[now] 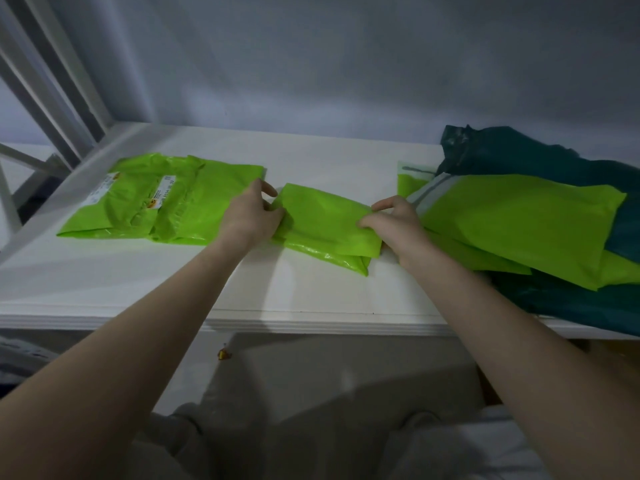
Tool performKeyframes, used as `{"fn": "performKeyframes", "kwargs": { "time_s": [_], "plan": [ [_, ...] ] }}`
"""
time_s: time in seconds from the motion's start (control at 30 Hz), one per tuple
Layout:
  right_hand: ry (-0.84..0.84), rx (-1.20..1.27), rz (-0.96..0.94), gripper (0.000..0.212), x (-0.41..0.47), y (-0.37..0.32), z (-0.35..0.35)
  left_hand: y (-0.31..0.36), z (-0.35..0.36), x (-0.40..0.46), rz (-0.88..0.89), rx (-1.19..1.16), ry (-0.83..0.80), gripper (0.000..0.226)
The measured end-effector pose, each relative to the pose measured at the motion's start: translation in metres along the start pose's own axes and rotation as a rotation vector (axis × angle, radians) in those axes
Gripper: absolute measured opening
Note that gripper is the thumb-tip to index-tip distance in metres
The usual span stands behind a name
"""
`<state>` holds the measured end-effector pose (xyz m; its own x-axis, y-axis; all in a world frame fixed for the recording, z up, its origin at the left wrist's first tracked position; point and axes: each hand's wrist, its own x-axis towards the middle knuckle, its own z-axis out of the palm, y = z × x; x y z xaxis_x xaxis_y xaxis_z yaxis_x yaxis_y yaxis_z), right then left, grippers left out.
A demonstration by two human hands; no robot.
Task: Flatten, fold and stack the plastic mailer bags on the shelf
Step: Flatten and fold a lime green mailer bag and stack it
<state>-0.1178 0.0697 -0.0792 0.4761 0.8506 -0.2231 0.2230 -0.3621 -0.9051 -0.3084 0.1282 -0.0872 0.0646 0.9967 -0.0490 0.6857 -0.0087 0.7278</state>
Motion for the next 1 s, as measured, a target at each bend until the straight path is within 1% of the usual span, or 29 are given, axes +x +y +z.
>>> {"fn": "performKeyframes", "kwargs": {
  "time_s": [0.07,0.3,0.53,0.67,0.77,1.0],
  "plan": [
    [-0.005,-0.047,-0.029,0.034,-0.003,0.001,-0.001,-0.001,0.001,0.0,0.021,0.012,0.004,0.027],
    [-0.001,-0.132,-0.078,0.043,-0.008,0.003,-0.001,-0.006,-0.001,0.002,0.023,0.072,0.014,0.027],
    [0.003,-0.079,-0.038,0.041,-0.005,0.003,-0.001,-0.003,-0.002,0.003,0.042,0.076,0.06,0.025],
    [-0.023,-0.061,-0.008,0.043,-0.005,0.004,-0.001,-0.006,0.0,0.003,0.062,0.073,0.038,0.028],
    [-0.03,-0.105,-0.016,0.045,-0.006,0.005,0.0,-0.01,0.002,0.002,0.092,0.077,0.027,0.028],
    [-0.037,-0.259,-0.118,0.056,-0.013,0.003,-0.002,-0.013,0.006,0.002,0.235,0.304,-0.022,0.027]
  ]
}}
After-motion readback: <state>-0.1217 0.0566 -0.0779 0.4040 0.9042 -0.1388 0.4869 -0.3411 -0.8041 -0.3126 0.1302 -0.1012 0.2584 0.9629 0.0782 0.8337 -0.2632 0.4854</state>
